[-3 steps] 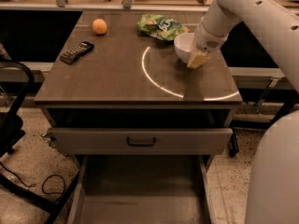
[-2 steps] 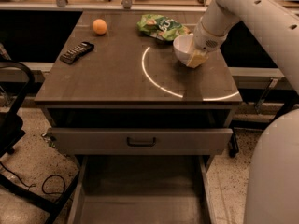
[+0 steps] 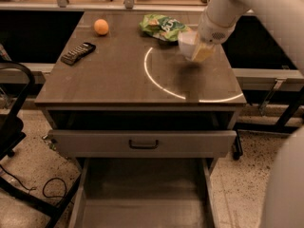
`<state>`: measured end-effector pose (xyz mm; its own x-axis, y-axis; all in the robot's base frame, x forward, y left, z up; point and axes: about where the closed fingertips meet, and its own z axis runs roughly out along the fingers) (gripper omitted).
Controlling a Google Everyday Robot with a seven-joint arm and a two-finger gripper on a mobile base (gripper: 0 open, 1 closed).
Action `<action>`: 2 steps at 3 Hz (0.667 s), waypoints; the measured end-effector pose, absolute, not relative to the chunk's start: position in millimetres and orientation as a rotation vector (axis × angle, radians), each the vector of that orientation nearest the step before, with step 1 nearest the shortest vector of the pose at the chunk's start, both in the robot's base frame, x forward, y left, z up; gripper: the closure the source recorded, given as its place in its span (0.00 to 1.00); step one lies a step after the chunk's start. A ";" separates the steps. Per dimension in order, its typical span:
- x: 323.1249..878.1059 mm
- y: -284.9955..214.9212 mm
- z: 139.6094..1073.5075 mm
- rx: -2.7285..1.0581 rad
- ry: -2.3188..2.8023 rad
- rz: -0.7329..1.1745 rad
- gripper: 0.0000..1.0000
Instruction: Move white bowl near rxbar chocolate
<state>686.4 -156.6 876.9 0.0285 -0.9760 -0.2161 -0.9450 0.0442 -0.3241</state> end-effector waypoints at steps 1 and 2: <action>670.0 -128.0 943.1 -2.004 1.777 -0.238 1.00; 664.7 -86.4 981.8 -2.063 1.609 -0.268 1.00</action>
Offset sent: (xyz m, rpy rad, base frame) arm -0.0305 0.1457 0.1662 -0.0061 -0.3145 0.4257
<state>664.7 -86.4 981.8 0.2797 -0.9484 -0.1497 -0.8485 -0.1712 -0.5008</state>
